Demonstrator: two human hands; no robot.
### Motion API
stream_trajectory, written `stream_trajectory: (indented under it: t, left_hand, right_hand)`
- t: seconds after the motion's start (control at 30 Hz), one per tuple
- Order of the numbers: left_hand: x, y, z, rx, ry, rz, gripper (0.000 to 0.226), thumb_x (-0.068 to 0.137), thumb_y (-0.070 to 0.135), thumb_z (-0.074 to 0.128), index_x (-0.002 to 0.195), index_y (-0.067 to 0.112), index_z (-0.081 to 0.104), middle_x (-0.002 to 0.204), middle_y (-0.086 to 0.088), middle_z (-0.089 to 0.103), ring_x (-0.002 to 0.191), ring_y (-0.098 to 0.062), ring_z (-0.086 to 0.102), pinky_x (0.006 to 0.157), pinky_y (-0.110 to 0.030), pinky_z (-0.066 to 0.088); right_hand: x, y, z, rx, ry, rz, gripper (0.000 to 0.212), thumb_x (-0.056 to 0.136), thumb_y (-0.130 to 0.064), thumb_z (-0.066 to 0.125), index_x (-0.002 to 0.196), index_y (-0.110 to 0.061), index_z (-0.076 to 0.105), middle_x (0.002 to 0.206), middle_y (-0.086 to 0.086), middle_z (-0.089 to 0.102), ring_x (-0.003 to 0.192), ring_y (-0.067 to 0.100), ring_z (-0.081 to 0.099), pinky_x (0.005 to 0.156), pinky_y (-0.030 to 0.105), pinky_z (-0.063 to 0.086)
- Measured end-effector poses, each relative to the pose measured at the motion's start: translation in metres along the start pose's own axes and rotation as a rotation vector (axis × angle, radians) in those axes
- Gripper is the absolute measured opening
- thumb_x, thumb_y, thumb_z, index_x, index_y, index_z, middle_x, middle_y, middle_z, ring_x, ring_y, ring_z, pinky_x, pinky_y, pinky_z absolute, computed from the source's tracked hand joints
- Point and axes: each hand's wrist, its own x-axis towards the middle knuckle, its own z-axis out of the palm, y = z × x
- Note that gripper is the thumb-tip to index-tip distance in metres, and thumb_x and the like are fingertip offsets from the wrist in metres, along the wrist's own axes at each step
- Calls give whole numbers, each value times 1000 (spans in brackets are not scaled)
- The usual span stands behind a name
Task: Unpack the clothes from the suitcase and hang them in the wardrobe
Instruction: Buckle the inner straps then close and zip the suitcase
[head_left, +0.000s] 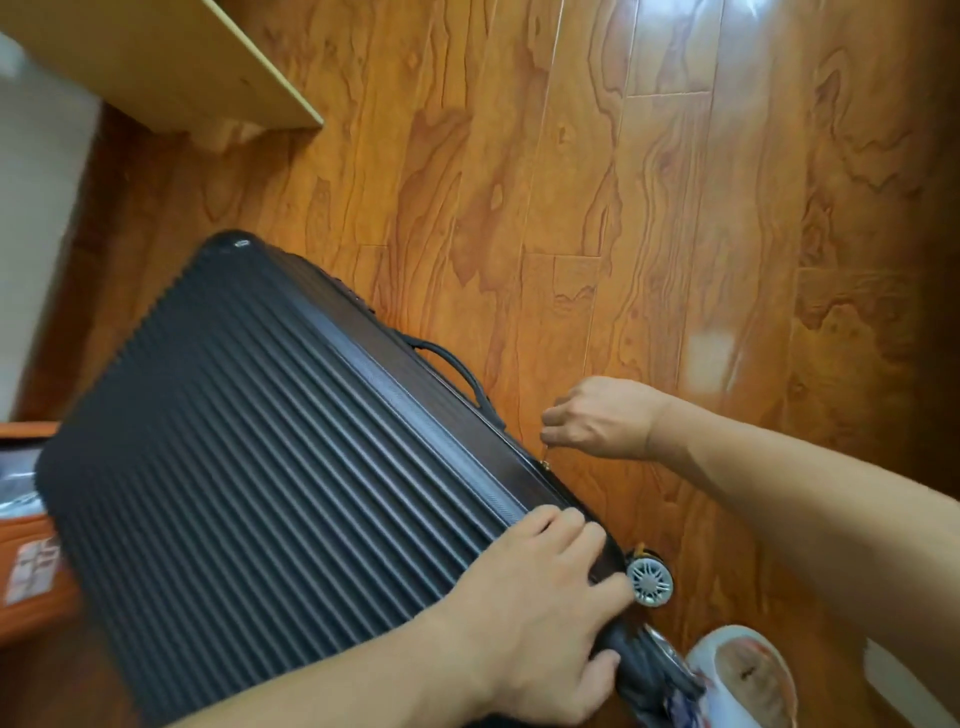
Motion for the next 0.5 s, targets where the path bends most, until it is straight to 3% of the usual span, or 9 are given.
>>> stream_trajectory:
  t: [0.1,0.2,0.27,0.3,0.37,0.43,0.5]
  left_hand:
    - [4,15,8,-26,-15,80,38,86,55,49,102,24,65,89,-4,47,89,-25,40,84,-39,36]
    - [10,23,6,-55,33,77,36,90,51,51,107,25,68,95,-1,56,94,-22,47,83,-34,37]
    - [-4,16,9,-270,190,-94,41,94,47,51,128,24,58,126,-4,53,118,-24,43,108,-35,31]
    - [-19,9,10,-355,234,-207,47,97,46,48,141,29,46,146,-3,40,136,-23,30,121,-35,14]
    - [-62,-3,20,-408,266,-444,56,104,43,42,156,41,22,166,4,6,154,-17,-5,119,-32,-15]
    - [-105,-2,35,-439,175,-686,62,107,41,39,160,43,6,168,8,-13,153,-15,-21,118,-34,-18]
    - [-140,1,40,-586,70,-918,65,106,44,39,159,45,1,167,7,-21,153,-18,-23,124,-39,-9]
  right_hand:
    - [23,-4,-9,-98,-96,5,8,87,-10,64,83,-17,64,74,0,60,63,27,63,49,34,51]
    - [21,-9,-9,-141,-118,82,9,84,-9,65,81,-18,65,72,-1,60,61,25,62,44,31,45]
    - [11,-19,-13,-91,-192,197,11,90,-14,59,91,-19,69,81,-1,64,69,26,65,49,32,43]
    - [4,-29,-16,-43,-242,328,17,94,-14,55,102,-20,69,91,0,67,78,28,68,55,34,46]
    - [-4,-47,-27,92,-327,702,27,96,-12,51,114,-21,68,103,7,71,91,32,68,69,36,53]
    - [-9,-65,-42,437,-238,1118,26,101,-20,47,116,-16,67,104,13,71,93,35,67,76,41,57]
    - [-8,-94,-58,974,-151,1322,39,104,-40,43,123,-12,63,112,12,70,98,28,68,85,44,56]
